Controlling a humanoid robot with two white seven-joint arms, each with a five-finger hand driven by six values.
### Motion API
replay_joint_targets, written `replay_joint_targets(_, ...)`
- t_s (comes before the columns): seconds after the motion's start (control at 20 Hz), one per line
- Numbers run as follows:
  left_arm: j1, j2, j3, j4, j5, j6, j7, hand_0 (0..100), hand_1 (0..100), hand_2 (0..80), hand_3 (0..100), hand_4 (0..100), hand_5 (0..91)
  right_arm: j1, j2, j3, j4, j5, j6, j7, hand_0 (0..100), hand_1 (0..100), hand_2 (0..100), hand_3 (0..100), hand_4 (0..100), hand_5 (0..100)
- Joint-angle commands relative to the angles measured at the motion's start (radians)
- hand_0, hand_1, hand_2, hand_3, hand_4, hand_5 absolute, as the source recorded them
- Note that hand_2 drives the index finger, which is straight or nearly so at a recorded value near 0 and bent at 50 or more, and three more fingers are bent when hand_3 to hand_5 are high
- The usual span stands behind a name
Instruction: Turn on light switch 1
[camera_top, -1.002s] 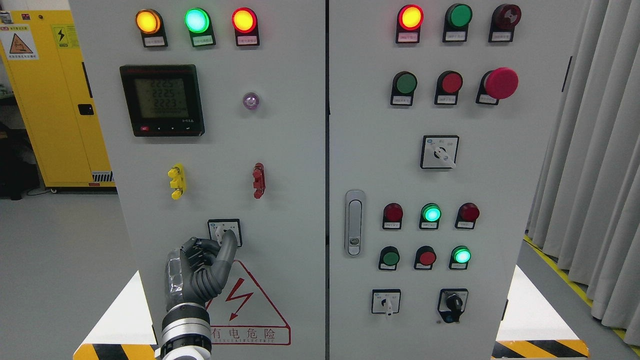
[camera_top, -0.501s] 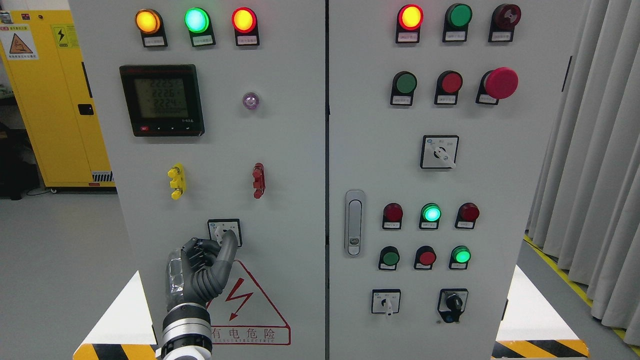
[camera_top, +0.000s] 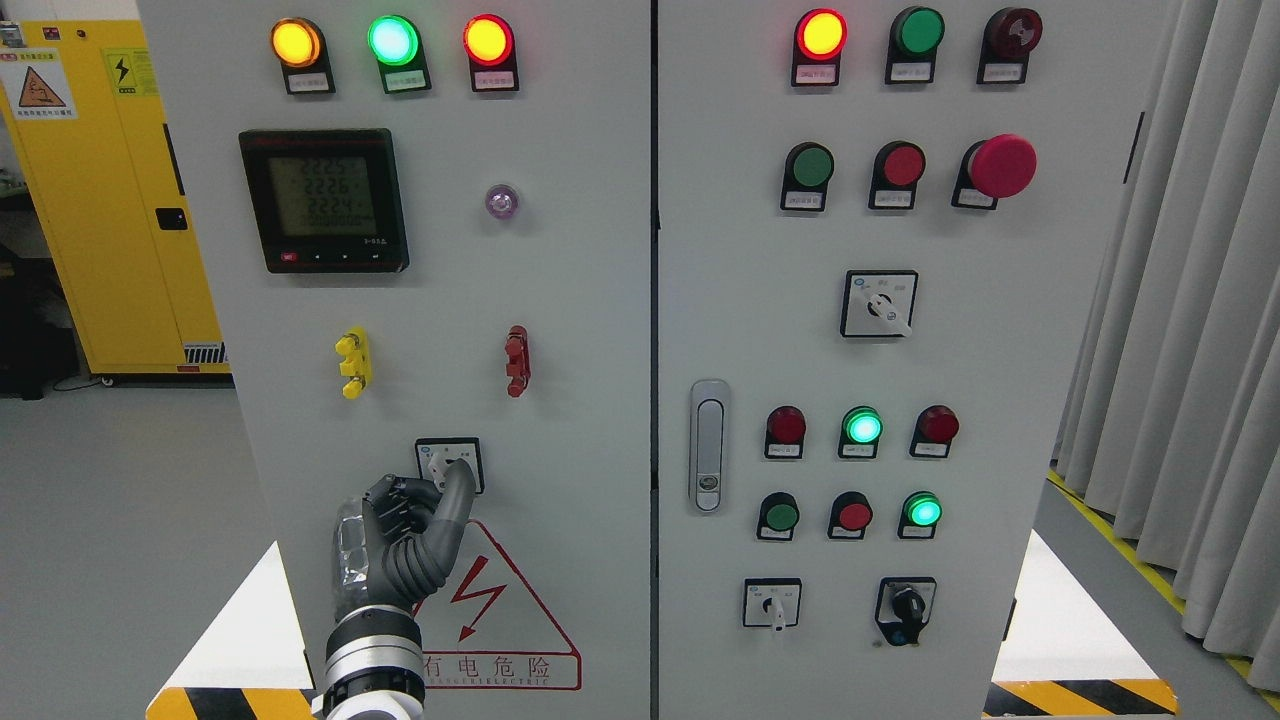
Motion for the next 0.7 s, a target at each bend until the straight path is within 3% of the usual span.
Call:
replay_joint_targets(0.0,-0.002,0.0,0.0,0.001,0.0,-0.001,0.001,40,59,64.2,94,81,81.1,0.0,0.0,0.0,0.0,0.0,-0.001,0.001,0,50,4,0,0,0)
replay_joint_targets(0.65,-0.002,0.0,0.0,0.001,0.0,-0.003,0.001,44,57,62.8,93,81,81.2,0.0,0.0,0.0,0.0,0.0,-0.001,0.001,0,50,4,0,0,0)
